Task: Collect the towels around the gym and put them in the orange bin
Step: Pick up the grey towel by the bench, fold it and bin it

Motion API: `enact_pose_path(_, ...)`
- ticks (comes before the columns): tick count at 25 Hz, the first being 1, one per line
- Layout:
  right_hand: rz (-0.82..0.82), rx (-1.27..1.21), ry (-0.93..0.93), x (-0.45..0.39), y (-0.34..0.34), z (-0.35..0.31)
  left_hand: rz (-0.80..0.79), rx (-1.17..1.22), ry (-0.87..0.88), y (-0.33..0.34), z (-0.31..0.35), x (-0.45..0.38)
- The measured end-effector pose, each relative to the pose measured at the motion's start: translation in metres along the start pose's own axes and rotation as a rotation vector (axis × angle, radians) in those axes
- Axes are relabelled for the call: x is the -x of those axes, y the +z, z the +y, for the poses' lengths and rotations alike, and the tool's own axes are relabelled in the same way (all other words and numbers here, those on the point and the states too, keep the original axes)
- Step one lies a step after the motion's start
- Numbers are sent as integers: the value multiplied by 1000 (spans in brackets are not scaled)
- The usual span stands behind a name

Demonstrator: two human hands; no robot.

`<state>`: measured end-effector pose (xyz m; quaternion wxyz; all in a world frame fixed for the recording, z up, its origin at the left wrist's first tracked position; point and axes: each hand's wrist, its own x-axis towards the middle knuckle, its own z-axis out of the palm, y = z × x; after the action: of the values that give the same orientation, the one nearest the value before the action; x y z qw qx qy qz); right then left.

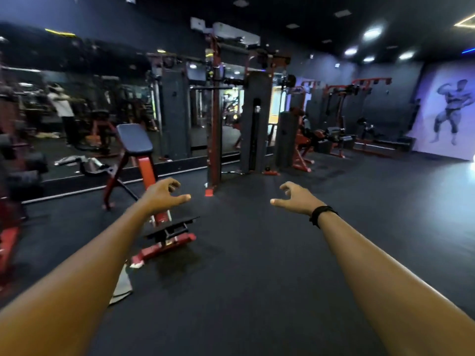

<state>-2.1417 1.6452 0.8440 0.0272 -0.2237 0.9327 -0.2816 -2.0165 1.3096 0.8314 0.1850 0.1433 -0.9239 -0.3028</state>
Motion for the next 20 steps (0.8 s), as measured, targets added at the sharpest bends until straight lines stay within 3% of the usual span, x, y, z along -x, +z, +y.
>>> enact_pose_path(11,-277,-39,-371,-35,213,-251,192,-109,-405,-166,-220,124)
enact_pose_path(20,-356,-25,-519,-118,308,-343,264,-63,-558,-198,-324,108)
